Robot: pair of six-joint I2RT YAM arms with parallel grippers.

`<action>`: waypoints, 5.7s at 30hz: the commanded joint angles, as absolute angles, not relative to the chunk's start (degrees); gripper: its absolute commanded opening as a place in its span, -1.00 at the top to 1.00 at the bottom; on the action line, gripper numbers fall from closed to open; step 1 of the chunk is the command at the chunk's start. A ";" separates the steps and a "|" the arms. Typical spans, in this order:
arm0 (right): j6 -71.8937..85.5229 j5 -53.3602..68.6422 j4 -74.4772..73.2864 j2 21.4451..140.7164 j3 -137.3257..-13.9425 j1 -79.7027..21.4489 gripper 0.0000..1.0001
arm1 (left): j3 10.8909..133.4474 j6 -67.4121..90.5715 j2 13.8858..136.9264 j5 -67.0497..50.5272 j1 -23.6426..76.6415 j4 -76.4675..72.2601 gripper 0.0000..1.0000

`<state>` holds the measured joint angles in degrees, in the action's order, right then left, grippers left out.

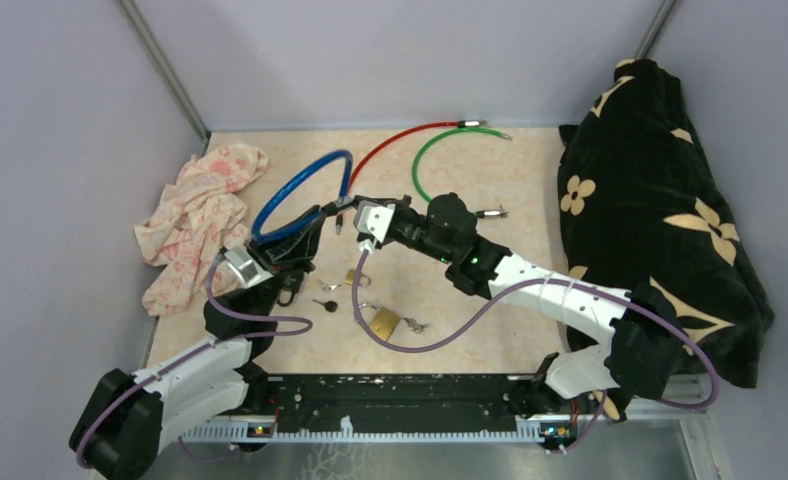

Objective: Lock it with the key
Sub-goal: Lock the lock.

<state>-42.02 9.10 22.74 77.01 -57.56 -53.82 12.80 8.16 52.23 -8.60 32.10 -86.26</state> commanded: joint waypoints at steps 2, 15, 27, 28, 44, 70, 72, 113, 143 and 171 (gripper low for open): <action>-42.87 10.57 23.89 75.95 -59.98 -54.64 0.95 | 14.77 9.42 51.87 -8.68 31.83 -94.84 1.00; -50.16 19.74 -3.15 77.78 -73.21 -53.98 1.00 | 14.35 9.47 51.77 -14.98 31.64 -93.70 1.00; -48.24 28.74 -7.98 77.13 -75.85 -51.29 1.00 | 14.15 8.98 51.59 -16.34 31.46 -94.36 1.00; -47.88 28.32 -7.39 76.90 -75.49 -51.18 1.00 | 14.07 8.97 51.59 -16.26 31.46 -94.43 1.00; -43.29 19.39 -12.03 73.28 -73.62 -49.83 -0.44 | 14.02 9.05 51.46 -15.96 31.46 -94.57 1.00; 0.50 48.76 28.61 79.17 -71.19 -43.24 1.00 | 14.14 9.20 51.02 -15.65 31.35 -95.40 1.00; 4.18 49.99 31.44 80.56 -69.94 -43.24 1.00 | 14.24 9.19 51.15 -15.38 31.37 -96.04 1.00; 37.27 62.08 32.10 92.23 -73.30 -31.65 -0.09 | 13.89 8.35 51.26 -14.29 31.44 -95.80 1.00; -15.29 48.90 25.13 77.54 -63.90 -42.31 1.00 | 15.96 16.68 52.04 -9.58 31.32 -87.16 1.00; -37.52 35.33 -5.47 70.57 -71.13 -42.54 -0.57 | 16.07 14.26 51.24 -13.65 31.11 -88.33 1.00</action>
<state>-34.28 32.10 0.12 70.52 -63.09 -43.11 15.59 14.48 52.07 -13.10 31.09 -84.49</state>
